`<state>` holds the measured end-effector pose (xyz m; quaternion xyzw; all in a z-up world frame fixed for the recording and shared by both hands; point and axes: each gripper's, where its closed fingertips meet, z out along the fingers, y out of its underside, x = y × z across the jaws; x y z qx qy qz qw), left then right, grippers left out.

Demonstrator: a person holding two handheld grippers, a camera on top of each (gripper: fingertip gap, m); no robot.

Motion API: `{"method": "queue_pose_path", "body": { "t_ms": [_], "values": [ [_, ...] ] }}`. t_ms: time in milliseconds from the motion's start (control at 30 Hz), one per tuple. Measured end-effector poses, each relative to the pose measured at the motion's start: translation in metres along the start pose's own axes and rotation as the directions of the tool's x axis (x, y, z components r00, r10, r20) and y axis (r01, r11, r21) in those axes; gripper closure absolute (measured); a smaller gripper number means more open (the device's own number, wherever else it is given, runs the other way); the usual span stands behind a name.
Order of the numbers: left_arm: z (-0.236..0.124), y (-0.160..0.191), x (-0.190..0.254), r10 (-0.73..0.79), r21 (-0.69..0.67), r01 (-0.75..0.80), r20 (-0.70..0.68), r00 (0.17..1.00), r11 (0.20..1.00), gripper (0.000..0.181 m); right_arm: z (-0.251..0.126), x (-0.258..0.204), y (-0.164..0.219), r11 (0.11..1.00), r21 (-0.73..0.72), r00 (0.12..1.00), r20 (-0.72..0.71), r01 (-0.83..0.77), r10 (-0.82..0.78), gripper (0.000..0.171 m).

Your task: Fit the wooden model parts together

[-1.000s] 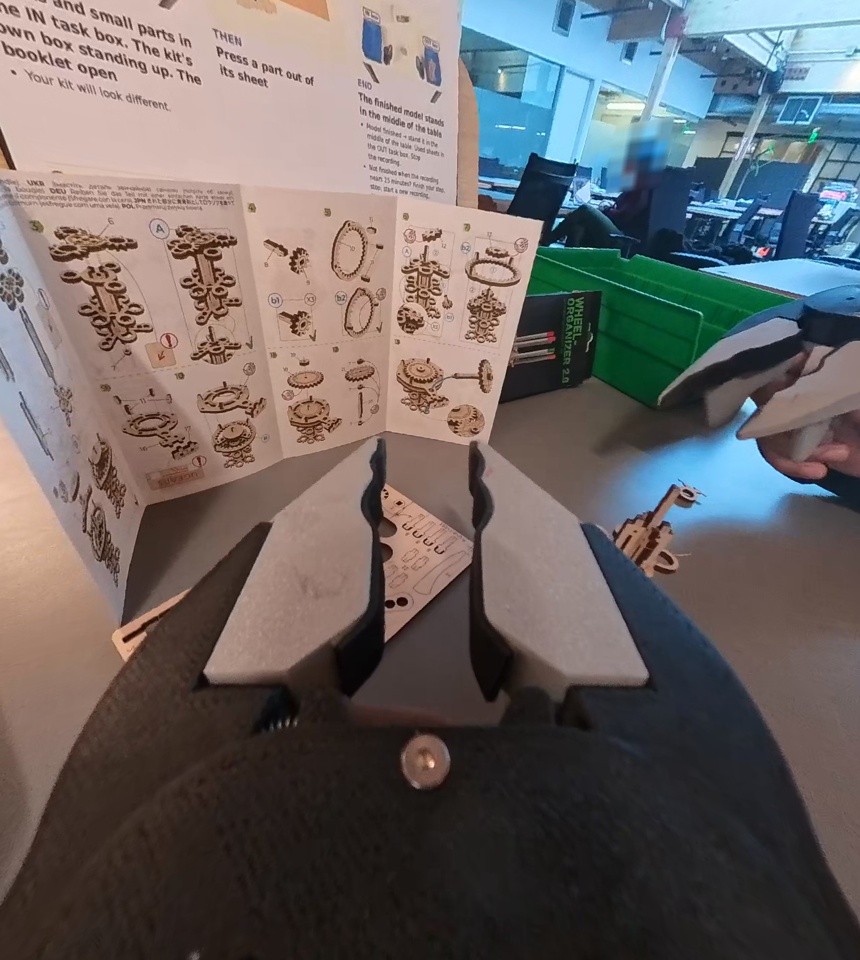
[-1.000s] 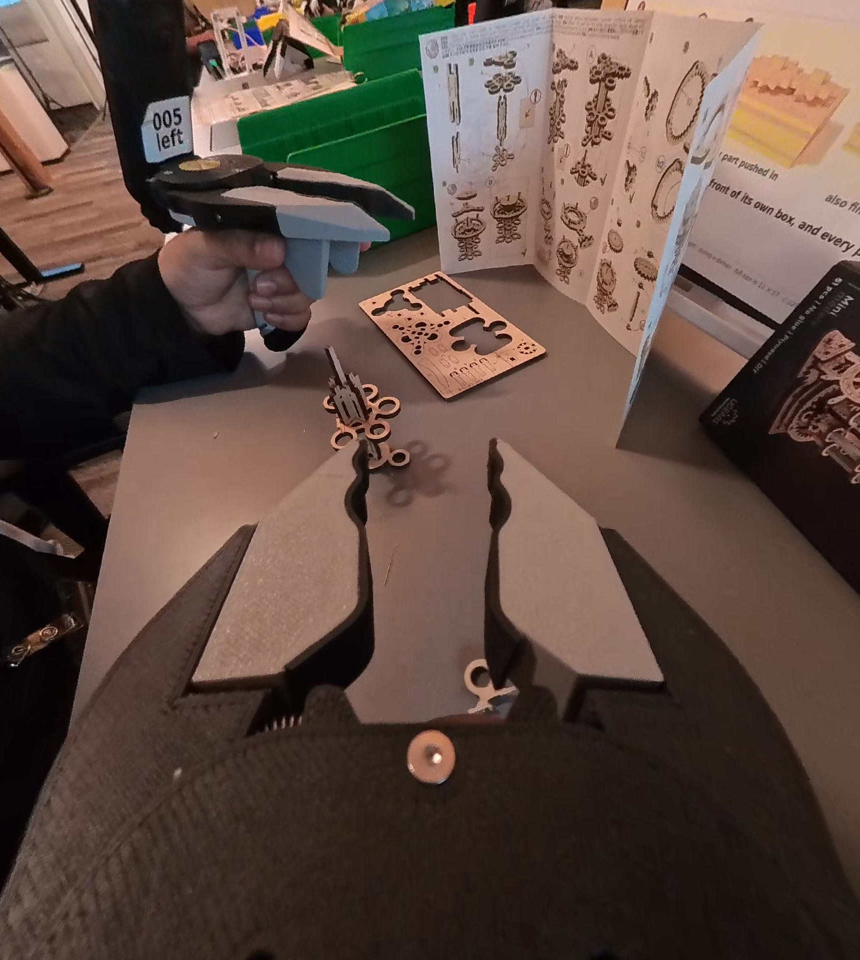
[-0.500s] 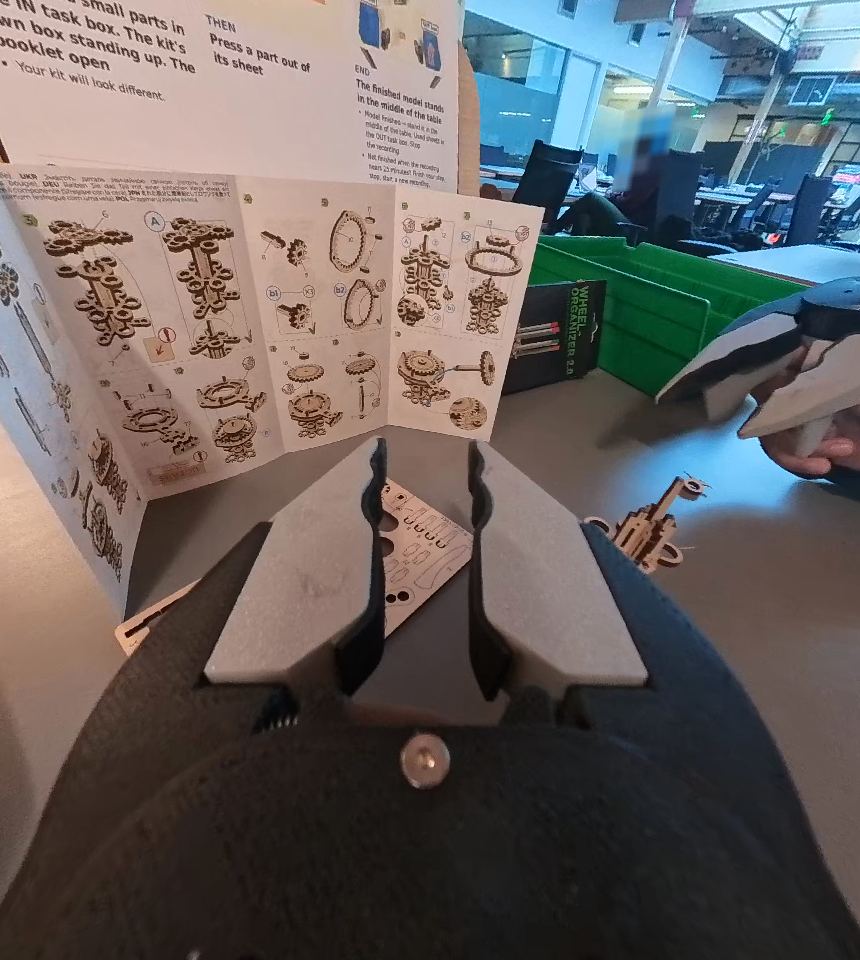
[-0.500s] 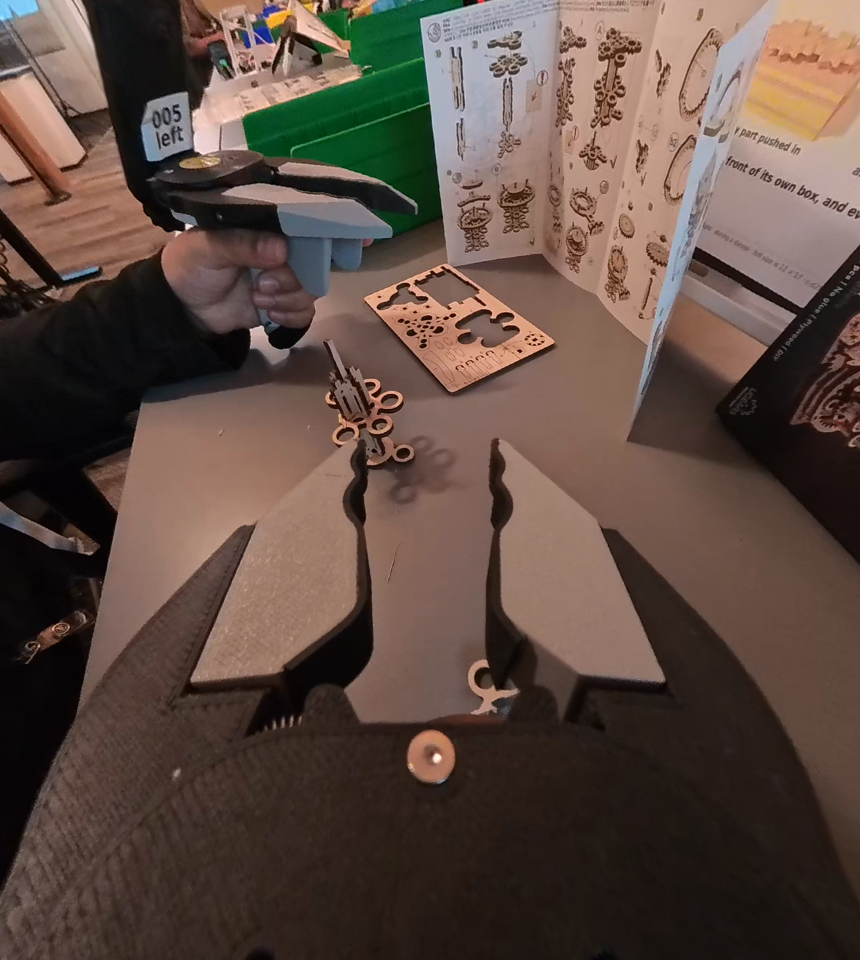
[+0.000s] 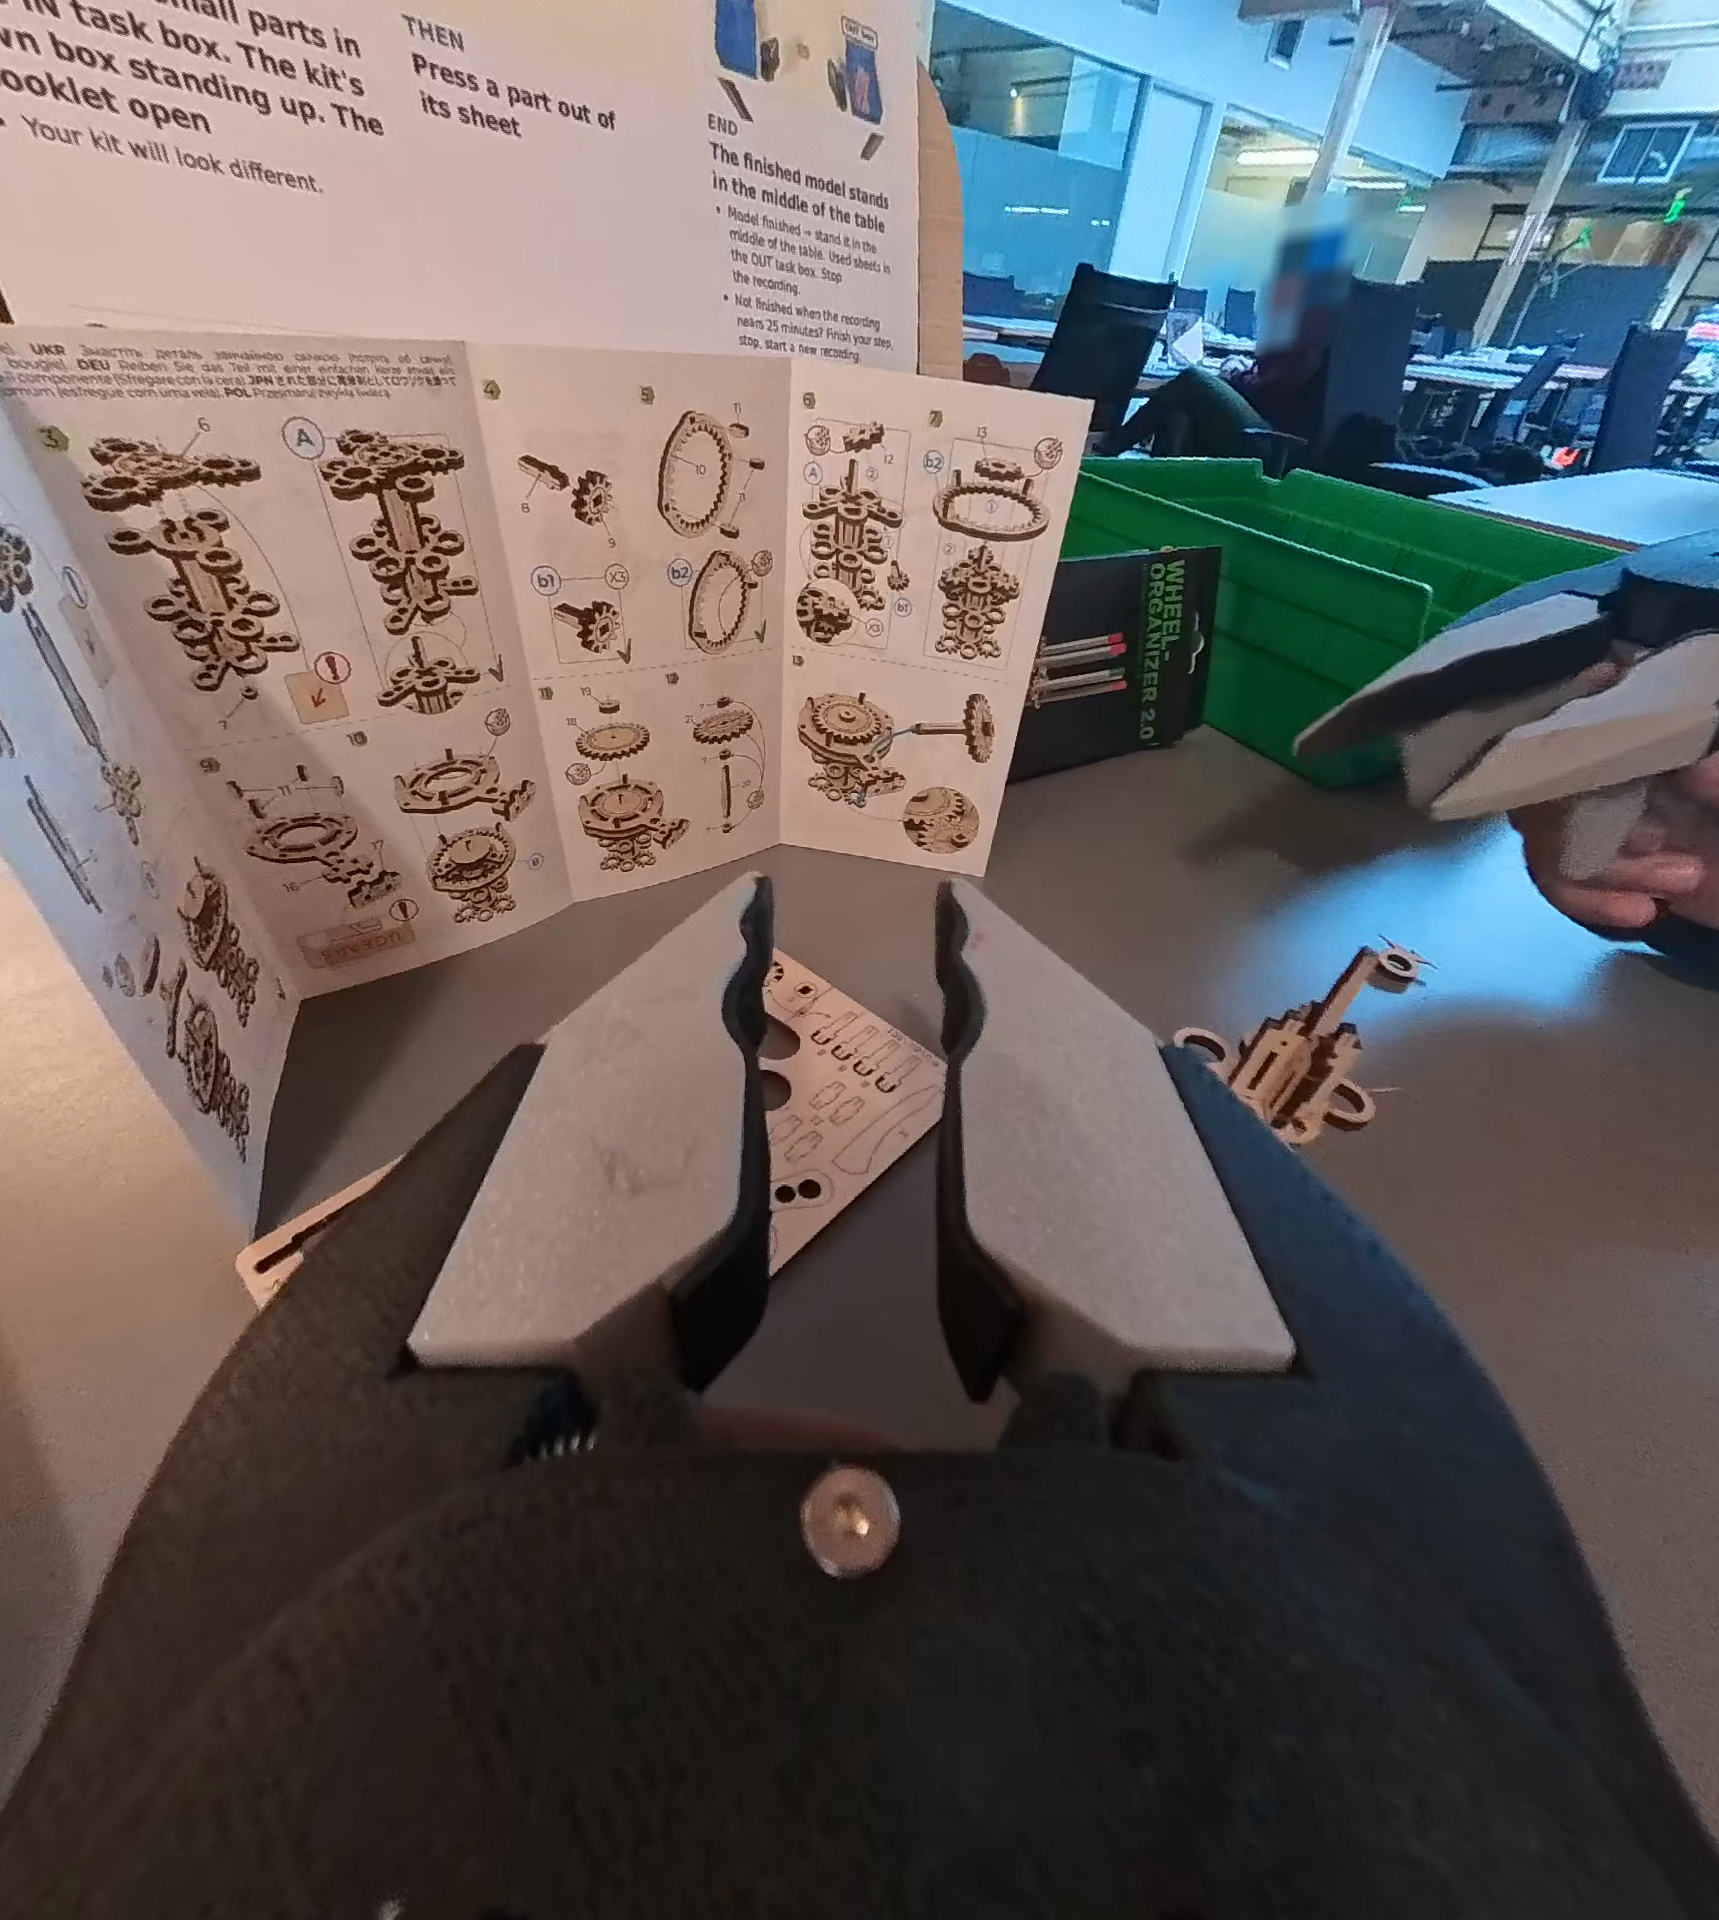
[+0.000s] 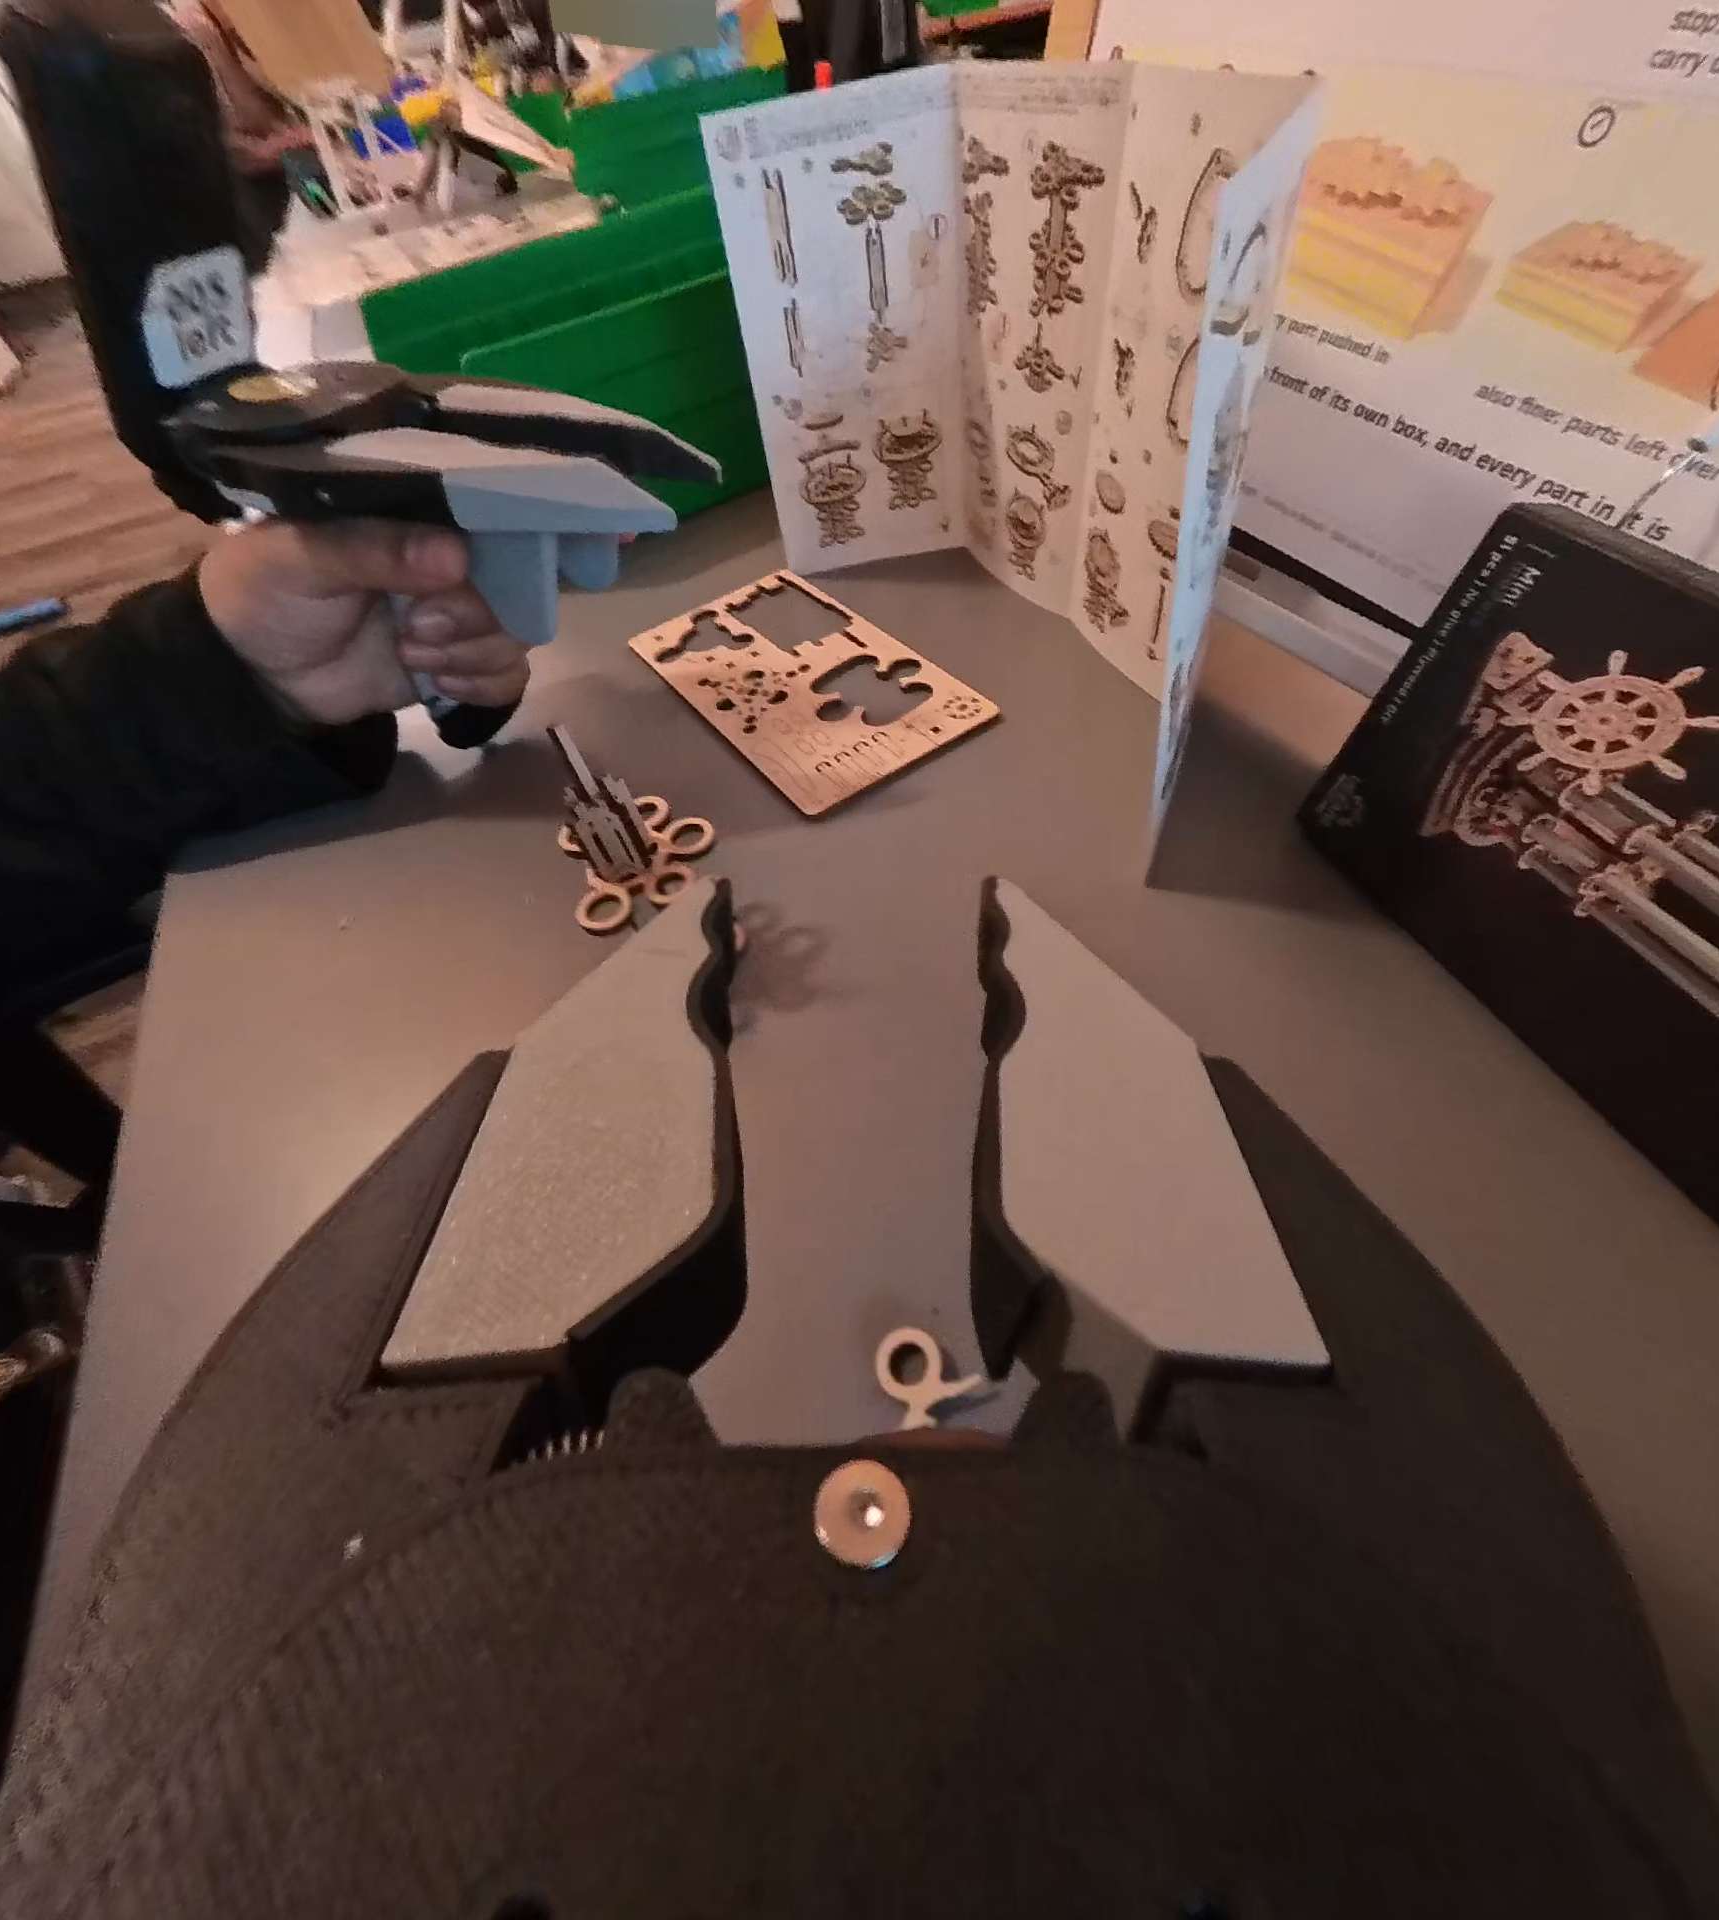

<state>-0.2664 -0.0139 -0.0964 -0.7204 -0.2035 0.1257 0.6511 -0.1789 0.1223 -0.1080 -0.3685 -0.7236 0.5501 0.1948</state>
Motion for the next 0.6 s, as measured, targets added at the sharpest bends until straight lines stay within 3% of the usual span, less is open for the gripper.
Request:
{"method": "queue_pose_path", "body": {
  "t_ms": [133,400,467,533,600],
  "values": [
    [0.0,0.001,0.0,-0.002,0.0,0.002,0.004,1.0,1.0,0.153,-0.004,-0.005,-0.007,0.997,0.039,0.996,0.063,-0.071,0.068,0.128],
    [0.0,0.0,0.001,0.006,0.0,-0.006,0.005,1.0,1.0,0.153,-0.002,-0.002,-0.002,1.0,0.008,1.0,0.019,-0.025,0.025,0.13],
    [0.0,-0.001,0.0,0.012,0.008,-0.012,0.015,1.0,1.0,0.16,-0.002,-0.004,-0.003,1.0,0.014,1.0,0.015,0.004,-0.004,0.141],
    [-0.002,-0.004,-0.003,0.038,0.02,-0.039,0.044,0.998,0.999,0.176,-0.003,-0.006,-0.005,0.998,0.015,0.998,-0.007,0.059,-0.059,0.165],
    [-0.002,-0.003,-0.011,0.1,-0.002,-0.1,0.116,0.988,0.995,0.181,-0.005,-0.004,-0.011,0.99,0.029,0.988,-0.079,0.136,-0.133,0.171]
  ]
}}
